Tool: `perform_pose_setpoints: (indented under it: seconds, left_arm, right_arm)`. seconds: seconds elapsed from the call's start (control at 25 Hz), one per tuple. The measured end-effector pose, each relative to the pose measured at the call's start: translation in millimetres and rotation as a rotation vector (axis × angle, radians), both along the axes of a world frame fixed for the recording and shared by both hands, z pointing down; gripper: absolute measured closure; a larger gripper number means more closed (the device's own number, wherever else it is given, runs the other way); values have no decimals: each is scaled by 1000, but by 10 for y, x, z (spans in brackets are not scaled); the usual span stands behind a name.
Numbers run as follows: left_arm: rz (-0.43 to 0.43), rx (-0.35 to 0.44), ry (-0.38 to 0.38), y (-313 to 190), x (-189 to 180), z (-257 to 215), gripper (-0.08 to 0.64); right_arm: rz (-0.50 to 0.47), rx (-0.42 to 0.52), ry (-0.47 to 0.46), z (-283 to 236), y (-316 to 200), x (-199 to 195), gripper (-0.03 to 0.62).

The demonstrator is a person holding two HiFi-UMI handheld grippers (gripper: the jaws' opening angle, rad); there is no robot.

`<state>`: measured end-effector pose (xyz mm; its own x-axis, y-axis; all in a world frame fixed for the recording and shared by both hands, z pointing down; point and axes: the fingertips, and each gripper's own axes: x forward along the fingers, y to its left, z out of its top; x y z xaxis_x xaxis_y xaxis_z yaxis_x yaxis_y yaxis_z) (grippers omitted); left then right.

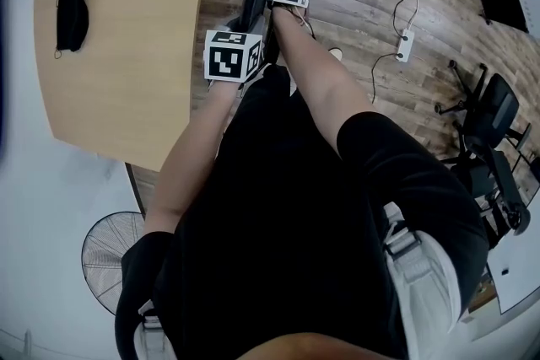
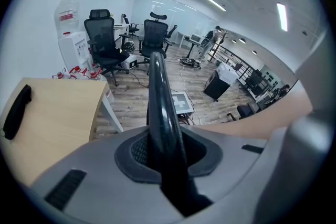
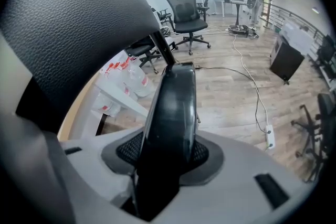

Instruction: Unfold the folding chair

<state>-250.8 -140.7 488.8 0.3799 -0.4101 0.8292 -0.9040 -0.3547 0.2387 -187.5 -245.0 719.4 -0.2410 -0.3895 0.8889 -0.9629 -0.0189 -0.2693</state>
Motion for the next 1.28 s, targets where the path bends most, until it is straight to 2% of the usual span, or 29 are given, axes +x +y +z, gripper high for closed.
perform_pose_setpoints:
  seconds: [0.48, 0.64, 0.88, 1.28]
  left_arm:
    - [47, 1, 31, -37, -169, 28, 488]
    - [58, 1, 49, -48, -244, 41, 485]
    - [61, -12, 74, -97, -492, 128, 486]
    - [24, -33, 118, -161, -638, 223, 494]
  right_arm:
    - [40, -42, 2, 36, 147, 167, 413]
    - [39, -5, -48, -98, 104, 139, 413]
    - [42, -28, -78, -16, 149, 147, 413]
    - [27, -22, -178, 146, 220, 540, 411]
